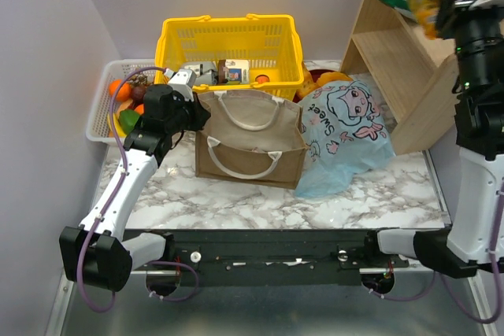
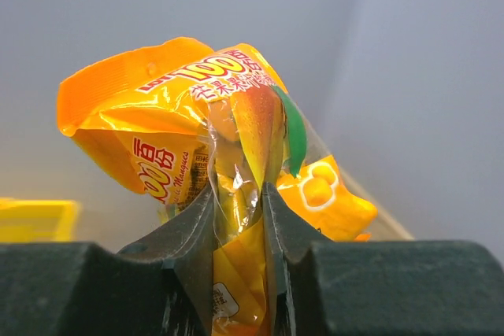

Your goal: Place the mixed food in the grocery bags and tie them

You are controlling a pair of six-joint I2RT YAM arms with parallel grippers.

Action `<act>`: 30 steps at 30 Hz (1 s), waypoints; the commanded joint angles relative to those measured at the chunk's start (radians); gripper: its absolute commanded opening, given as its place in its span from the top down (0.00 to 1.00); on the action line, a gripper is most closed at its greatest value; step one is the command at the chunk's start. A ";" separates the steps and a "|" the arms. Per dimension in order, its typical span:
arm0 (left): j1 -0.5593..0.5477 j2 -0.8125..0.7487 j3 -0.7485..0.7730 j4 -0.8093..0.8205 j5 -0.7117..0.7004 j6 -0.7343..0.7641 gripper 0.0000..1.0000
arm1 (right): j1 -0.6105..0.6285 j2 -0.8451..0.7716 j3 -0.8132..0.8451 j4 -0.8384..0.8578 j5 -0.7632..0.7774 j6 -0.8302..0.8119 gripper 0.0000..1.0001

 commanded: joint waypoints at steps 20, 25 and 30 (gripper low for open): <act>-0.007 -0.017 -0.013 -0.014 -0.035 0.007 1.00 | 0.888 0.302 -0.387 -0.123 -0.211 0.249 0.99; -0.007 -0.014 -0.015 -0.012 -0.031 0.005 1.00 | 0.888 0.323 -0.452 -0.195 -0.168 0.274 0.67; -0.009 -0.015 -0.015 -0.009 -0.026 0.002 1.00 | 0.889 0.305 -0.405 -0.242 -0.136 0.237 0.19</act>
